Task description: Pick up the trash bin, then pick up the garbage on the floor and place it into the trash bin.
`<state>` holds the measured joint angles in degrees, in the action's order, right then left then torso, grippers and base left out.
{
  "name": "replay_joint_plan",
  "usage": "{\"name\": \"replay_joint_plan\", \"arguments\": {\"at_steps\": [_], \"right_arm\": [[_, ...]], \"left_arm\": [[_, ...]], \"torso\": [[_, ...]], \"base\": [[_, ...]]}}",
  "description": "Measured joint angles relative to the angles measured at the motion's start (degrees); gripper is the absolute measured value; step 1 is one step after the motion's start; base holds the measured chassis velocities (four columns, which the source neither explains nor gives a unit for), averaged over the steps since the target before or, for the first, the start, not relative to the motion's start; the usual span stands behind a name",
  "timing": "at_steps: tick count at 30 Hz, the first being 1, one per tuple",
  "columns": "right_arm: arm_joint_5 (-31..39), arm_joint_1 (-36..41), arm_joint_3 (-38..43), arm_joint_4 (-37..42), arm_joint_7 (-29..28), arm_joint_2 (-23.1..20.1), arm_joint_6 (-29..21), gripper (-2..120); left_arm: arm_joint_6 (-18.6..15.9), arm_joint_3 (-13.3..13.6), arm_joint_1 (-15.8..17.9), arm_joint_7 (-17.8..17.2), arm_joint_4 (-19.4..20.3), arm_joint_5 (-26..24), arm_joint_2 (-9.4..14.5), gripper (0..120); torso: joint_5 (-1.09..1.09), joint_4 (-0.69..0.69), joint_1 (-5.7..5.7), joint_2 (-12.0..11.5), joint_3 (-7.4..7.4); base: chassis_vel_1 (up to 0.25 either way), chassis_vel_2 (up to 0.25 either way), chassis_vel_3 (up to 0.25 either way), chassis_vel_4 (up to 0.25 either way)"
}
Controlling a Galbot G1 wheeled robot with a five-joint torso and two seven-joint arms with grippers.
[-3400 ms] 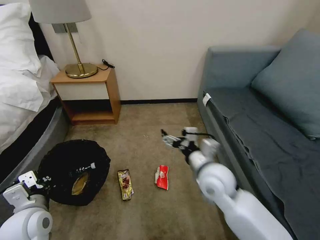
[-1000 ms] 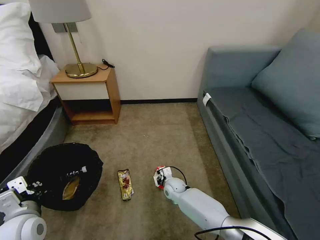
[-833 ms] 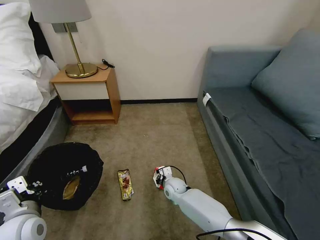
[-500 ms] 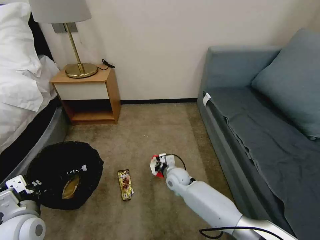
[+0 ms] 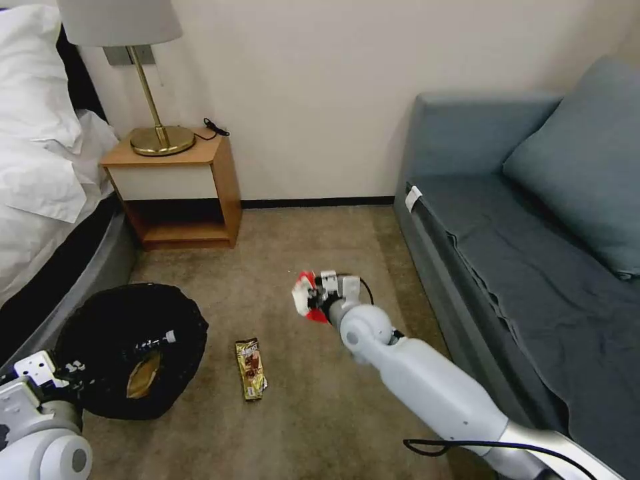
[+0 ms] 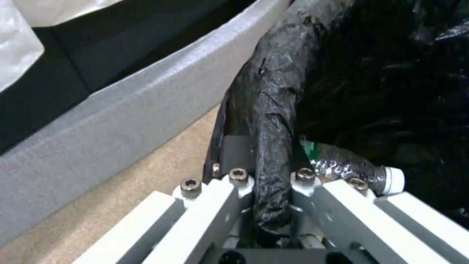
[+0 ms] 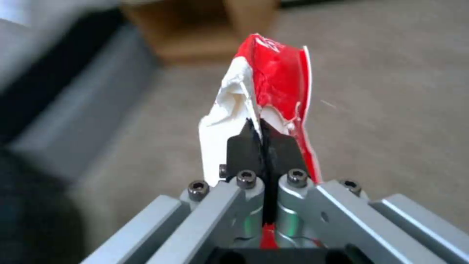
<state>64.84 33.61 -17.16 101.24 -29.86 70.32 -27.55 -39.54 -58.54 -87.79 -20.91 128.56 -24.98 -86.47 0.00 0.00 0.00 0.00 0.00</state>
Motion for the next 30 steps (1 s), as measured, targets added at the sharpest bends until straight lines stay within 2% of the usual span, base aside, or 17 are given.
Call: {"name": "replay_joint_plan", "arguments": {"at_steps": [3,8,12,14,16,18,21,24,26,28,30], "right_arm": [[7.05,-3.10,-1.81,7.18,-2.20,1.54,-0.34,0],[11.06,-6.73,-7.15,9.76,-3.80,5.08,0.23,0],[10.03,-8.37,-16.70,5.42,-4.70,10.22,1.88,0],[9.58,-8.36,-17.87,4.44,-4.73,10.94,2.25,0],[7.84,-7.66,-21.42,0.21,-5.04,14.60,3.69,0],[7.26,-7.43,-22.24,-1.12,-5.07,15.83,4.04,0],[4.36,-7.18,-24.56,-6.22,-4.91,19.87,5.44,0],[3.92,-7.23,-24.97,-6.59,-4.26,20.01,5.19,0],[3.85,-7.24,-25.00,-5.59,-3.79,19.14,4.69,12],[3.75,-7.20,-25.00,-5.16,-3.65,18.68,4.65,15],[3.18,-6.89,-24.95,-4.58,-3.63,17.95,4.68,23]], "left_arm": [[-0.02,0.22,0.30,0.00,-0.08,-0.12,0.05,2],[-0.08,0.36,0.80,-0.01,-0.44,-0.38,0.03,2],[-0.12,0.63,0.98,-0.02,-0.65,-0.35,-0.22,2],[-0.13,0.72,0.97,-0.02,-0.58,-0.31,-0.33,2],[-0.14,0.93,0.92,-0.02,-0.39,-0.04,-0.77,2],[-0.14,0.95,0.87,-0.02,-0.33,0.02,-0.90,2],[-0.14,0.95,0.74,-0.02,-0.06,0.13,-1.07,2],[-0.14,0.90,0.68,-0.03,0.28,0.15,-1.10,2],[-0.16,0.91,0.67,-0.03,0.55,0.17,-1.21,2],[-0.17,0.94,0.68,-0.03,0.55,0.20,-1.30,2],[-0.17,0.98,0.63,-0.02,0.54,0.26,-1.37,2]], "torso": [[0.00,-0.01,0.00,0.00,0.00],[-0.01,0.01,0.00,0.00,0.00],[-0.02,0.01,0.00,0.00,0.00],[-0.02,0.01,0.00,0.00,0.00],[-0.02,0.01,0.00,0.00,0.00],[-0.02,0.00,0.00,0.00,0.00],[-0.02,0.02,0.00,0.00,0.00],[-0.02,0.02,0.00,0.00,0.00],[-0.01,0.00,0.00,0.00,0.00],[-0.01,0.00,0.00,0.00,0.00],[-0.01,0.00,0.00,0.00,0.00]], "base": [[0.000,0.000,0.000,0.000],[0.000,0.000,0.000,0.000],[0.000,0.000,0.000,0.000],[0.000,0.000,0.000,0.000],[0.000,0.000,0.000,0.000],[0.000,0.000,0.000,0.000],[0.000,0.000,0.000,0.000],[0.000,0.000,0.000,0.000],[0.000,0.000,0.000,0.000],[0.000,0.000,0.000,0.000],[0.000,0.000,0.000,0.000]]}}
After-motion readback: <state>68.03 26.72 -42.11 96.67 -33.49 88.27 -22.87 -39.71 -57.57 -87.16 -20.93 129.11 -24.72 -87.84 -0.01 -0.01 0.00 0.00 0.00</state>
